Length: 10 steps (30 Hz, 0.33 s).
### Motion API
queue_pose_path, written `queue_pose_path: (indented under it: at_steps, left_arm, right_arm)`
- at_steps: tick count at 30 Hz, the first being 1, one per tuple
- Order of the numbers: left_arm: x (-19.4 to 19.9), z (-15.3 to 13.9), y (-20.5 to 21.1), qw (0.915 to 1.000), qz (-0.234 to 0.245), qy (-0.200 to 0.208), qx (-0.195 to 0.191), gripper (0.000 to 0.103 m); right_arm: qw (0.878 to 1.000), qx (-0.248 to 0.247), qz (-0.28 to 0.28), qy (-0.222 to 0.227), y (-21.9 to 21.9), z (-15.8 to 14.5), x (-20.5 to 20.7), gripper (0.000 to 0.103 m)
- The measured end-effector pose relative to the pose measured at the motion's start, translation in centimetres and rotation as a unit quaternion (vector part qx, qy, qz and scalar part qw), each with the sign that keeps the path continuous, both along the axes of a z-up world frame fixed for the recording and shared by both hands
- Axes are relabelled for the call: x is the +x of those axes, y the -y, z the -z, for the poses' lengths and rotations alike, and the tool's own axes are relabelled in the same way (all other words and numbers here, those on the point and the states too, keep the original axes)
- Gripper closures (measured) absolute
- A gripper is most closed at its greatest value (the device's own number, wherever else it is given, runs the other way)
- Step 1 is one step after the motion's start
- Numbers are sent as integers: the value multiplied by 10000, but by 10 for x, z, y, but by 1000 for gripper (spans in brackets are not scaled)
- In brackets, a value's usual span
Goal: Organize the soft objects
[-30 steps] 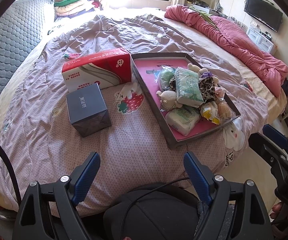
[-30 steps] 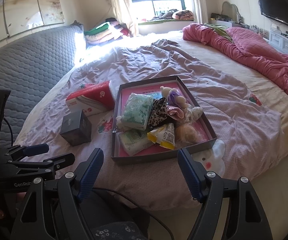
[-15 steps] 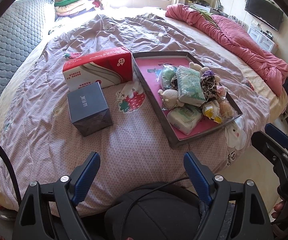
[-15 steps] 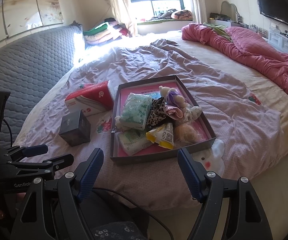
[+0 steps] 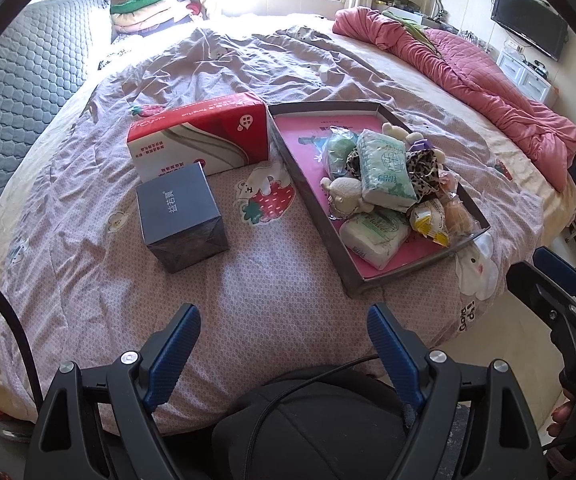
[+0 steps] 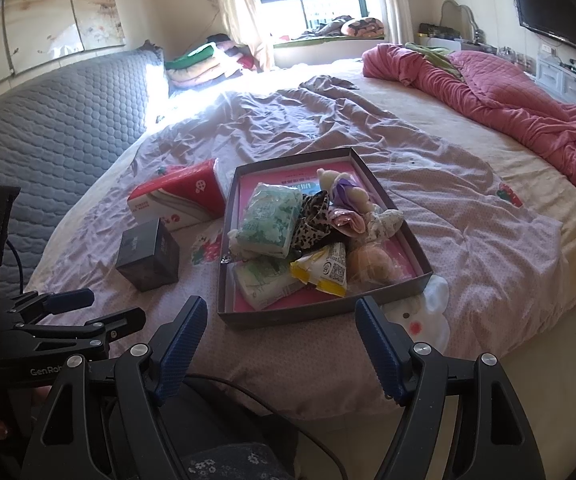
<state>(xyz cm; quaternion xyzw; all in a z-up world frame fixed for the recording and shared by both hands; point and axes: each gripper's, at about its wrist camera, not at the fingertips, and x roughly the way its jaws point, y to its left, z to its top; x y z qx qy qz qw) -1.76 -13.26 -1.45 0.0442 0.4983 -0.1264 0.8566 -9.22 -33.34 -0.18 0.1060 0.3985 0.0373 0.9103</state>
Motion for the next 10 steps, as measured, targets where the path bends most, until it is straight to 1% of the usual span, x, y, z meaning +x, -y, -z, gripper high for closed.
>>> queue_pose_path:
  at_steps: [6,10]
  left_arm:
    - [2,4,-3,10000,-38,4,-16,18]
    - [5,6,-21,9995,-196,-18,-262,18]
  right_arm:
    - [10000,-4,-4,-27,-1,3,2,25]
    - [10000,13,-11,-55,0,8,4,25]
